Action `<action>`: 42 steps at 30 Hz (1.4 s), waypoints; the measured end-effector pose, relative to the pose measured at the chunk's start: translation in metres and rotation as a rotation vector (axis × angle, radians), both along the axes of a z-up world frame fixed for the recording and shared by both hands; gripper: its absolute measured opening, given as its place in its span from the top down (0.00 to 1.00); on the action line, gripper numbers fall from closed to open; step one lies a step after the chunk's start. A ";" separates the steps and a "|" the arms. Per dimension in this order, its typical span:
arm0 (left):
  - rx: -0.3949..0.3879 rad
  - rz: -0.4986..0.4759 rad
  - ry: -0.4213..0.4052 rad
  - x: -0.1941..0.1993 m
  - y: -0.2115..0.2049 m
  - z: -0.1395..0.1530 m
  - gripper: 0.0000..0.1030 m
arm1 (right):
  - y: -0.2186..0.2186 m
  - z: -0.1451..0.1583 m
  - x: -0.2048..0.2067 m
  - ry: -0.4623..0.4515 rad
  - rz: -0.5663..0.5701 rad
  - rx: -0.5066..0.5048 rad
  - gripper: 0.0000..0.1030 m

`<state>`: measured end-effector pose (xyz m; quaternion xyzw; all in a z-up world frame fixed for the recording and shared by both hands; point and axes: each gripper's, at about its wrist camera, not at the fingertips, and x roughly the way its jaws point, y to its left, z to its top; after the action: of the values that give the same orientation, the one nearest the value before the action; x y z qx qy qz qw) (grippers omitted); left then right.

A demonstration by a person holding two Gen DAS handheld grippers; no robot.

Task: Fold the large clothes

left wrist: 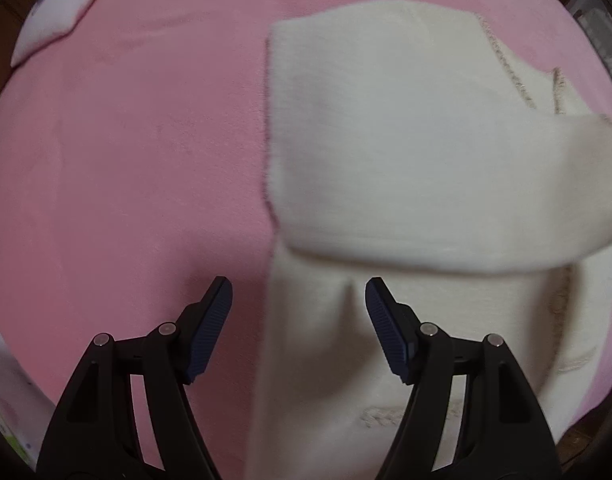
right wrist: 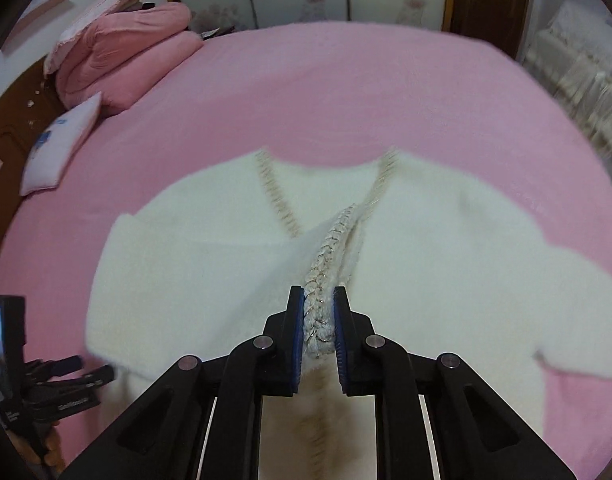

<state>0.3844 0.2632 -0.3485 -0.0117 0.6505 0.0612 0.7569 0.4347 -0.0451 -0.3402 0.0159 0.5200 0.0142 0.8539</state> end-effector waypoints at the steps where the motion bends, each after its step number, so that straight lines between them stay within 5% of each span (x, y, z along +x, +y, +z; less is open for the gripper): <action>1: 0.002 0.009 0.001 0.003 0.002 -0.004 0.35 | -0.007 0.003 0.004 -0.007 -0.013 -0.045 0.87; 6: -0.168 0.020 0.017 0.019 0.008 -0.029 0.35 | -0.051 -0.012 0.012 0.057 -0.069 0.017 0.87; 11: -0.144 0.035 0.018 0.022 0.009 -0.041 0.35 | -0.055 -0.040 0.013 0.110 -0.059 -0.022 0.87; 17: -0.072 0.027 -0.012 0.018 -0.011 -0.040 0.35 | -0.072 -0.039 -0.008 0.133 -0.113 -0.059 0.82; 19: -0.046 0.036 -0.017 0.015 -0.018 -0.035 0.35 | -0.070 -0.026 -0.012 0.117 -0.125 -0.043 0.59; 21: -0.017 0.032 -0.035 0.013 -0.027 -0.027 0.35 | -0.084 -0.021 -0.026 0.106 -0.133 -0.033 0.46; 23: 0.008 -0.011 -0.065 0.009 -0.041 -0.013 0.35 | -0.084 -0.014 -0.034 0.112 -0.130 -0.029 0.45; 28: -0.147 -0.132 -0.121 0.008 -0.083 0.018 0.35 | -0.066 -0.011 -0.035 0.176 -0.112 -0.011 0.45; 33: -0.154 -0.228 -0.142 0.019 -0.125 0.024 0.36 | -0.040 -0.011 -0.036 0.207 -0.066 0.095 0.45; 38: -0.130 -0.238 -0.141 0.040 -0.135 0.031 0.45 | -0.021 -0.016 -0.035 0.221 -0.036 0.165 0.45; 41: -0.134 -0.209 -0.118 0.051 -0.138 0.020 0.60 | -0.013 -0.026 -0.033 0.231 -0.012 0.214 0.46; 42: -0.136 -0.203 -0.111 0.053 -0.134 0.014 0.69 | -0.012 -0.036 -0.027 0.232 -0.004 0.239 0.53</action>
<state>0.4369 0.1292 -0.3349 -0.0004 0.6081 -0.0607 0.7915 0.4078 -0.0571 -0.3767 0.1198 0.6095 0.0724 0.7803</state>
